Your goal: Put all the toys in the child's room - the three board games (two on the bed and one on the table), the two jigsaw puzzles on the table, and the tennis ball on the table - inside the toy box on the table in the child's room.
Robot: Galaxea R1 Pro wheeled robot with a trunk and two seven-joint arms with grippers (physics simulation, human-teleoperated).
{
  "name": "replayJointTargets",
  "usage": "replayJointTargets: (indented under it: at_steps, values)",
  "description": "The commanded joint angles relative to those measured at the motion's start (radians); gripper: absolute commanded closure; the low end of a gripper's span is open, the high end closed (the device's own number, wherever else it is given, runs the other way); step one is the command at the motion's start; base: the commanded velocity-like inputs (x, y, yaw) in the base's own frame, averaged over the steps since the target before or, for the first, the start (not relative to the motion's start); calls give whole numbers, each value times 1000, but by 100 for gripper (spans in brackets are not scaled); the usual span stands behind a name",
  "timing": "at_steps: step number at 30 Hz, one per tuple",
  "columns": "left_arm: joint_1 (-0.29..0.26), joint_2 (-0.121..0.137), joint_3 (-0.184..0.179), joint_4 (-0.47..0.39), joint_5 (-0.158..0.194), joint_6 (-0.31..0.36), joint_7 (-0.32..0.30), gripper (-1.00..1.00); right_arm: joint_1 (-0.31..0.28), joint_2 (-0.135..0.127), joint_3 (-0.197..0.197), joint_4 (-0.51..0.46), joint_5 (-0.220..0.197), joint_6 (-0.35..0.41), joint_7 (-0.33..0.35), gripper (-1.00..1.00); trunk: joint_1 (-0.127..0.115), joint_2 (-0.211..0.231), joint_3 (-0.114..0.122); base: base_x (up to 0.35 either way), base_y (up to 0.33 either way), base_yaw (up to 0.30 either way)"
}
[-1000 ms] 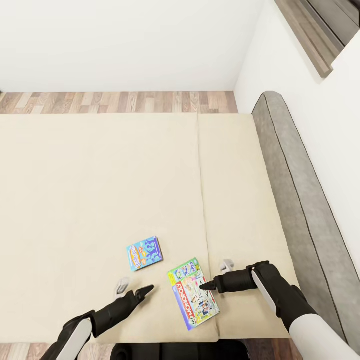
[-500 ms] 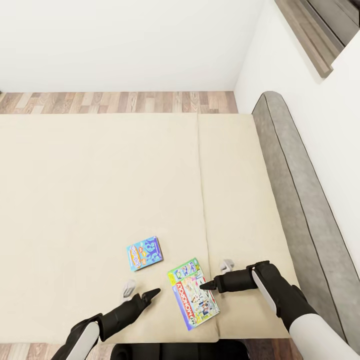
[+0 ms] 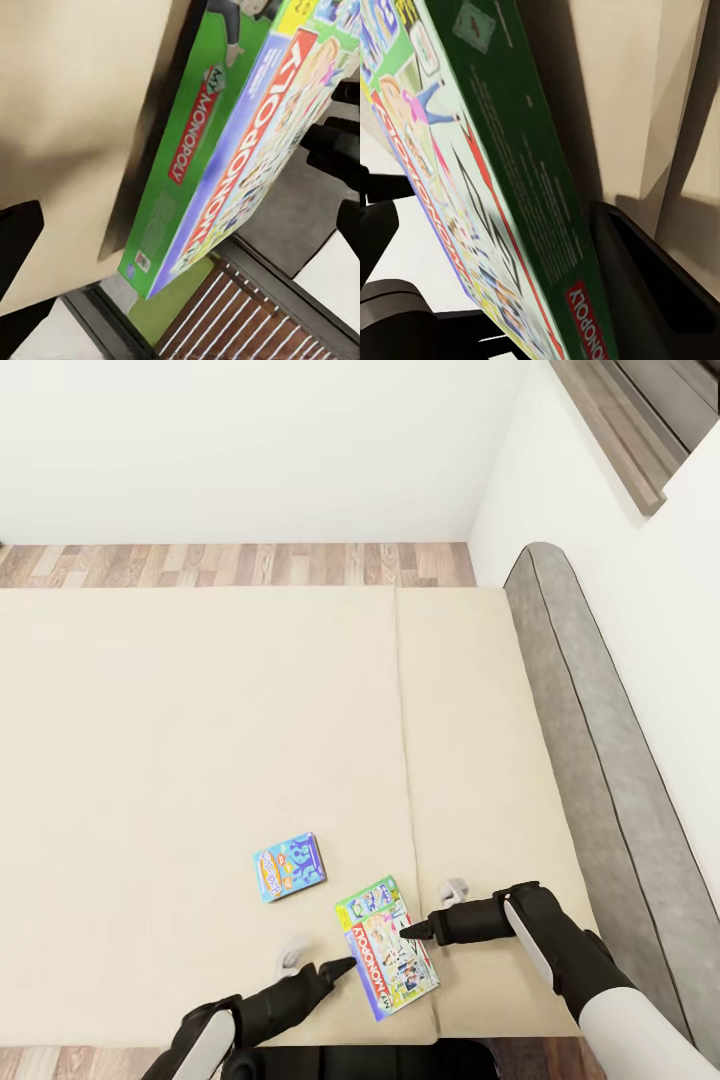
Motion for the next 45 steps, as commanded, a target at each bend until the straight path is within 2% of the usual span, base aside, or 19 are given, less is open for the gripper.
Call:
replayJointTargets:
  at_steps: [1, 3, 13, 22, 28, 35, 45]
  values:
    - [-1, 1, -2, 0, 4, 3, 2, -100, 0, -1, 3, -1, -7, 4, -4, -100, 0, 0, 0, 0, 0, 0]
    - [-15, -12, -24, 13, 4, 3, 15, -100, 0, -1, 3, -1, -7, 4, -4, -100, 0, 0, 0, 0, 0, 0]
    - [-53, -47, -52, 63, 5, 5, 41, -100, 0, -3, 3, -1, -8, 5, -2, -100, 0, 0, 0, 0, 0, 0]
    - [-93, -63, -56, 128, 8, 3, 47, -100, 1, -5, 4, -4, -10, 6, -1, -100, 0, 0, 0, 0, 0, 0]
    - [-140, -78, -56, 189, 10, -1, 49, -100, 3, -6, 7, -7, -11, 6, 0, -100, 0, 0, 0, 0, 0, 0]
    - [-182, -89, -57, 228, 10, -3, 50, -100, 5, -6, 10, -12, -12, 7, 2, -100, 0, 0, 0, 0, 0, 0]
    - [-204, -98, -56, 247, 10, -5, 50, -100, 5, -4, 12, -14, -12, 6, 3, -100, 0, 0, 0, 0, 0, 0]
